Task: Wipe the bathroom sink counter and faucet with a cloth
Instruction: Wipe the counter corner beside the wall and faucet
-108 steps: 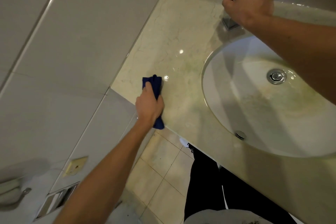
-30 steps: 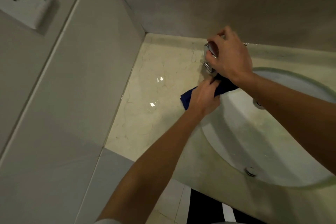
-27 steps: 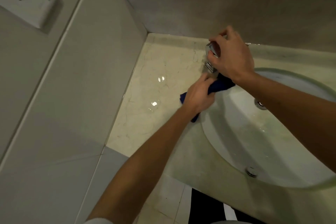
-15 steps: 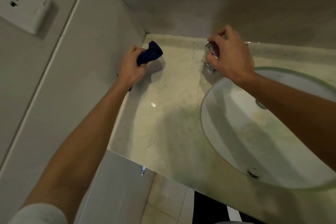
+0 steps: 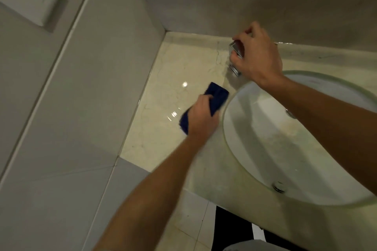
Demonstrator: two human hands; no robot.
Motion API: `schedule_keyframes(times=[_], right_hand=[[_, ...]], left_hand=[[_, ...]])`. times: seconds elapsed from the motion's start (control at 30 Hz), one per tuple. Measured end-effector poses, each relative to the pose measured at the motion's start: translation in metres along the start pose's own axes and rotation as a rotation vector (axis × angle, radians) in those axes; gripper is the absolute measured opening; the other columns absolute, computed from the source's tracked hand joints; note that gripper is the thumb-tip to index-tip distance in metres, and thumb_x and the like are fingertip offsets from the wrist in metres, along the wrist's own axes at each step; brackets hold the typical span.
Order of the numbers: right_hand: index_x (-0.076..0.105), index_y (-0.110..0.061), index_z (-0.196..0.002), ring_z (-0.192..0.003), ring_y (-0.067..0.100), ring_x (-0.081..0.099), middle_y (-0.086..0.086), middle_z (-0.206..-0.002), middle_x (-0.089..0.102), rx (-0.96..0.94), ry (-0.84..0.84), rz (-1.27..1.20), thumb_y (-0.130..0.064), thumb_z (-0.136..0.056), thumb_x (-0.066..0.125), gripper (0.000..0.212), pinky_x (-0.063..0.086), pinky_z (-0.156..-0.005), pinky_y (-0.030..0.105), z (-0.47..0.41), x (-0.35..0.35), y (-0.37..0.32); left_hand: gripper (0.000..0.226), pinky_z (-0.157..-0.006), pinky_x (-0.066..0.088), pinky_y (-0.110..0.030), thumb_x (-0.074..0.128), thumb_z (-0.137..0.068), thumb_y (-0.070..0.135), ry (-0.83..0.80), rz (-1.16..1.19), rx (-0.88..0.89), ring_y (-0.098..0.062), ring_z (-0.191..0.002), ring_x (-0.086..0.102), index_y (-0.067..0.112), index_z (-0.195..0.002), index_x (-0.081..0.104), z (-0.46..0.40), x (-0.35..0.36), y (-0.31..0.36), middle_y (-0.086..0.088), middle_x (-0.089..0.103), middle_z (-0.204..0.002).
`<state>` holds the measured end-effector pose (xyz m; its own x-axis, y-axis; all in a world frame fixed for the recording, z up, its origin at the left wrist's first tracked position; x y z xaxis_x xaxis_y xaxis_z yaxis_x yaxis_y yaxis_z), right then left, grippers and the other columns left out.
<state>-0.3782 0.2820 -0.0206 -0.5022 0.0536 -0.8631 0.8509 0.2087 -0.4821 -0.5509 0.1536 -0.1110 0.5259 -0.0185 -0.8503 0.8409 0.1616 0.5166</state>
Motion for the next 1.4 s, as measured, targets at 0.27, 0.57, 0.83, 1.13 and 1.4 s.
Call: schedule_keyframes(times=[0.27,0.57,0.83,1.13,1.4], right_hand=[[0.066,-0.013,-0.126,-0.117,0.028,0.053,0.011,-0.127,0.05,0.008,0.0,-0.027,-0.035,-0.094,0.063,0.039,0.052,-0.087,0.043,0.002,-0.001,-0.002],[0.065,-0.012,-0.126,-0.116,0.027,0.053,0.01,-0.129,0.049,0.011,-0.009,-0.002,-0.035,-0.096,0.06,0.038,0.046,-0.085,0.039,0.003,-0.003,-0.001],[0.064,-0.015,-0.131,-0.119,0.027,0.053,0.009,-0.131,0.05,-0.002,-0.004,-0.012,-0.035,-0.096,0.059,0.041,0.049,-0.091,0.042,0.002,-0.001,0.001],[0.066,-0.013,-0.128,-0.118,0.026,0.053,0.009,-0.13,0.05,-0.001,0.01,-0.01,-0.037,-0.095,0.061,0.041,0.049,-0.093,0.041,0.001,0.001,0.0],[0.067,-0.012,-0.123,-0.116,0.028,0.052,0.011,-0.125,0.051,-0.01,-0.003,-0.017,-0.034,-0.094,0.058,0.038,0.048,-0.085,0.041,0.004,-0.006,-0.002]], left_hand=[[0.056,-0.07,0.055,-0.037,0.041,-0.096,0.064,-0.053,0.487,-0.17,-0.022,-0.08,0.065,0.013,-0.095,0.062,0.068,0.052,0.083,-0.009,0.067,-0.091],[0.012,-0.067,0.053,-0.027,0.075,-0.089,0.017,0.466,0.585,-0.334,-0.005,-0.074,0.063,0.012,-0.098,0.068,0.046,-0.113,-0.036,0.004,0.07,-0.085],[0.009,-0.06,0.039,-0.03,0.062,-0.089,0.018,0.088,-0.251,-0.311,-0.028,-0.075,0.062,0.013,-0.084,0.057,0.025,-0.127,-0.13,-0.004,0.059,-0.087],[0.012,-0.068,0.047,-0.028,0.062,-0.087,0.016,0.152,0.155,-0.298,-0.014,-0.076,0.059,0.015,-0.099,0.061,0.089,0.0,-0.02,0.004,0.061,-0.09],[0.032,-0.061,0.041,-0.027,0.063,-0.087,0.007,-0.171,0.396,-0.067,-0.014,-0.065,0.048,0.028,-0.071,0.044,0.119,0.026,0.084,0.003,0.047,-0.079]])
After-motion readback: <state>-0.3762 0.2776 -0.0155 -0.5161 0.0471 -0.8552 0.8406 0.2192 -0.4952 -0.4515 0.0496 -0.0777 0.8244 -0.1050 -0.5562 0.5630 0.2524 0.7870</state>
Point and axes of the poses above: each hand's wrist, its own z-axis away from the middle knuckle, its own x-axis out of the palm, y = z × x, the point moved 3 cm from there along -z, towards the middle knuckle
